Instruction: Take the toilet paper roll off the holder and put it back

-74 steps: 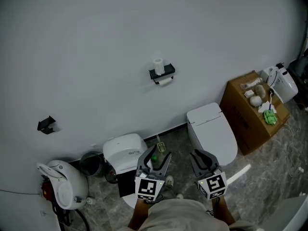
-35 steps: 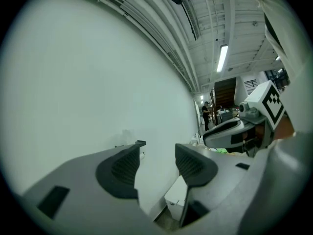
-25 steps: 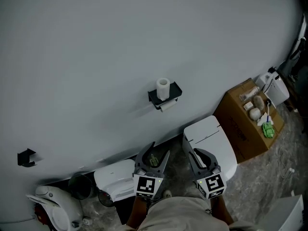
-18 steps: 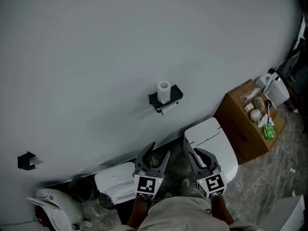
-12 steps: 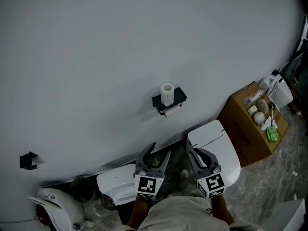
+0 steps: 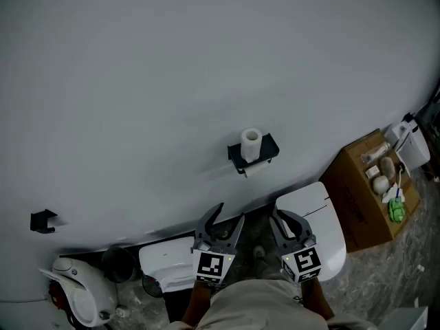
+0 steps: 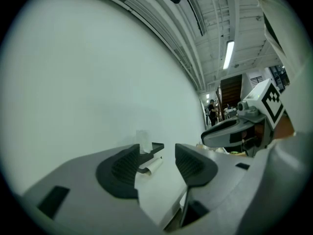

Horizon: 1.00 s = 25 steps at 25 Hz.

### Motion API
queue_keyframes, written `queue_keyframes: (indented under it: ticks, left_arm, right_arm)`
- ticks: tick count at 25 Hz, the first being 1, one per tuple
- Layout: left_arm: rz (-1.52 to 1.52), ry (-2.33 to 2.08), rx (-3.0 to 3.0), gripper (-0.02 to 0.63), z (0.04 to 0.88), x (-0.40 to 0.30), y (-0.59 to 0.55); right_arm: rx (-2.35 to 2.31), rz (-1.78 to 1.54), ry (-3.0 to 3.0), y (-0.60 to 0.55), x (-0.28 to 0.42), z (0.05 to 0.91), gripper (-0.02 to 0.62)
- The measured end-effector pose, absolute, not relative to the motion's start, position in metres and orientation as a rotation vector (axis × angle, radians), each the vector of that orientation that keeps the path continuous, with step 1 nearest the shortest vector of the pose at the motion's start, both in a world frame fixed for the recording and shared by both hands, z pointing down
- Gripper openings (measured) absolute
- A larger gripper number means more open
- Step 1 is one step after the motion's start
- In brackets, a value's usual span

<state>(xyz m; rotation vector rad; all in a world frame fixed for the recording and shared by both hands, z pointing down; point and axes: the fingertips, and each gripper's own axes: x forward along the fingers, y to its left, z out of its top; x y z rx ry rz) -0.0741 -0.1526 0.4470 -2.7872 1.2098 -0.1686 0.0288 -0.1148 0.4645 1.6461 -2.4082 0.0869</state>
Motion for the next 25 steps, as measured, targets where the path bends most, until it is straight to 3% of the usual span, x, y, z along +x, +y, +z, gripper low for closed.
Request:
queue_keyframes:
  ticks: [25]
  left_arm:
    - [-0.289,1.484,-2.647,0.236,0.444,-0.041,-0.227]
  right_arm:
    - [1.397,0.118,-2.613,-0.216,0.064,0.466,0.074]
